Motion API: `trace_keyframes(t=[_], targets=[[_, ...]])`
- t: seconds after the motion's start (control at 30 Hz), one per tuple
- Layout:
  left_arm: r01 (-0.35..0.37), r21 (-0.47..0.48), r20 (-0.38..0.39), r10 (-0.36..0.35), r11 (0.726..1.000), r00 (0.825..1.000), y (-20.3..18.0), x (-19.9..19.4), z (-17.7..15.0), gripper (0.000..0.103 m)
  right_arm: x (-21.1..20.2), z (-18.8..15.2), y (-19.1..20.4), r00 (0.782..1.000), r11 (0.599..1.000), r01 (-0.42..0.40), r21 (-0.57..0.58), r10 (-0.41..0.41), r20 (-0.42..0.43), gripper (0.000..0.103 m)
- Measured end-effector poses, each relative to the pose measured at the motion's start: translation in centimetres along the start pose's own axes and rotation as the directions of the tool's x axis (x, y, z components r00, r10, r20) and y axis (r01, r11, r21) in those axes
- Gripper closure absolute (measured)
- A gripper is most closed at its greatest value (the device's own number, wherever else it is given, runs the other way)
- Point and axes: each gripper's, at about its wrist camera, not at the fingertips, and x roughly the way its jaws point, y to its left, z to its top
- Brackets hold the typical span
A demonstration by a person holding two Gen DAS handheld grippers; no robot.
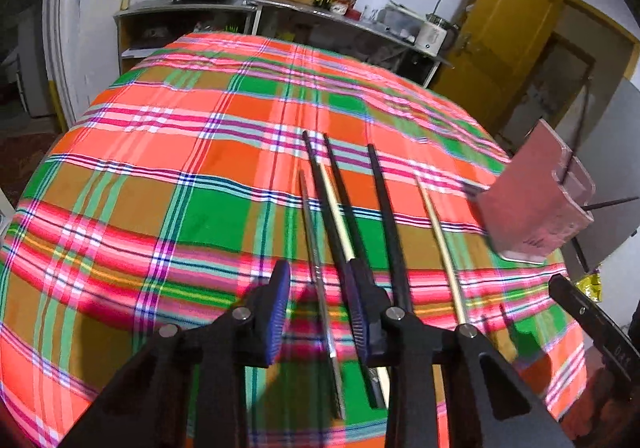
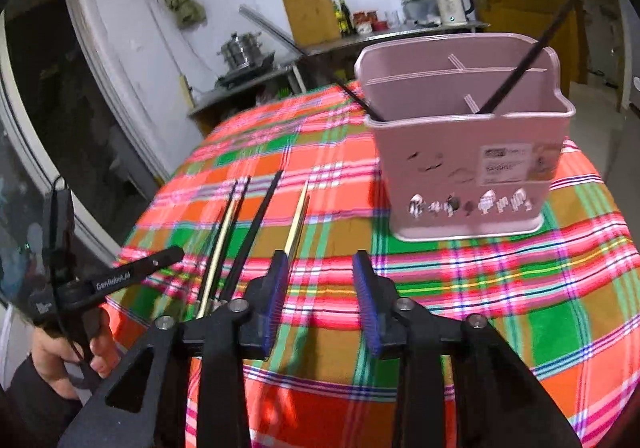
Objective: Organize utensils
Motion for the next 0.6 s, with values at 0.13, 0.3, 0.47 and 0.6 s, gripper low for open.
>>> trace_keyframes(t=[0.13, 0.3, 0.47, 0.6], targets=[[-0.025, 0.011, -0.017, 0.025, 1.000, 1.000, 0.0, 1.5, 0.5, 0.074, 2.4, 0.0, 0.8, 0.999, 1.000, 0.011, -0.023, -0.012, -0.043, 0.081], [-0.040, 0.024, -0.024, 0.041, 0.999, 0.999, 0.0, 2.6, 0.7, 0.075, 5.3, 0.2, 1.3, 0.996, 0.999, 0.015, -0.032, -0.018, -0.086, 0.084], [-0.056, 0.049, -0.015, 0.057, 0.997, 0.998, -0.4, 2.9, 0.8, 0.075, 7.7, 0.6, 2.0, 0.993, 0.999, 0.013, -0.044, -0.018, -0.117, 0.086], [-0.078, 0.071, -0.010, 0.079, 0.994, 0.997, -0.8, 3.0, 0.7, 0.075, 9.2, 1.0, 2.3, 0.991, 0.999, 0.013, -0.052, -0.020, -0.133, 0.086]])
